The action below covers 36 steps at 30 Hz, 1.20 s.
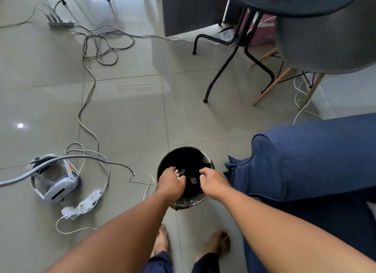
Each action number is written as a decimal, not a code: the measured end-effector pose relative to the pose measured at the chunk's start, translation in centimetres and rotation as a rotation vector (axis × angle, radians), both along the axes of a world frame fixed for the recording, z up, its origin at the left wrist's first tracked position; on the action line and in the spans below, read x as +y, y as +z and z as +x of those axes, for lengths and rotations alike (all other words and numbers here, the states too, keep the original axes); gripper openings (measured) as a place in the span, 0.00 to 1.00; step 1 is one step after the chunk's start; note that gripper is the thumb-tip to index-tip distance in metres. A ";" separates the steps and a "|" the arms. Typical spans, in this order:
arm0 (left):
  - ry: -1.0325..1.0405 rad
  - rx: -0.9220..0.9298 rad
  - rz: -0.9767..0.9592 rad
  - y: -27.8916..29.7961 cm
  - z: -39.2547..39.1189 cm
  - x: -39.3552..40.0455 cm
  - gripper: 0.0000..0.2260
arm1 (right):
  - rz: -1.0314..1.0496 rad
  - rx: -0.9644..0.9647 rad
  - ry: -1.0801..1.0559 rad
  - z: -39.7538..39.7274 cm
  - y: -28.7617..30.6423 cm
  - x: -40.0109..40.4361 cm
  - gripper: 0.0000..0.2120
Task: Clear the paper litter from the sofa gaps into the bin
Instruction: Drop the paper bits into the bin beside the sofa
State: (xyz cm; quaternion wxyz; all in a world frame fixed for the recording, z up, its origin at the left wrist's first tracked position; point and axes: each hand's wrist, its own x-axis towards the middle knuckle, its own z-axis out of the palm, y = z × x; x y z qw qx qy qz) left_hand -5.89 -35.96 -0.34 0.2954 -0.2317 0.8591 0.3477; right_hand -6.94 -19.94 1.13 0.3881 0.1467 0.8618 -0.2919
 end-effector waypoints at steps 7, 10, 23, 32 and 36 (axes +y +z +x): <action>-0.226 -0.065 -0.075 -0.4 2.0 0.3 0.20 | -0.039 -0.035 -0.197 4.1 -0.6 2.2 0.19; -0.329 -0.079 -0.080 -0.8 2.8 0.8 0.21 | -0.123 -0.020 -0.451 5.4 -1.0 2.4 0.14; -0.461 0.008 -0.101 -1.7 1.1 0.7 0.19 | -0.184 0.023 -0.465 3.0 -1.6 0.7 0.16; -0.535 -0.014 -0.018 -5.4 2.2 1.4 0.18 | 0.029 -0.070 -0.339 6.6 -6.6 -0.5 0.07; -0.560 0.085 -0.064 -10.4 2.1 1.5 0.17 | 0.145 -0.254 -0.453 13.1 -14.9 -0.1 0.07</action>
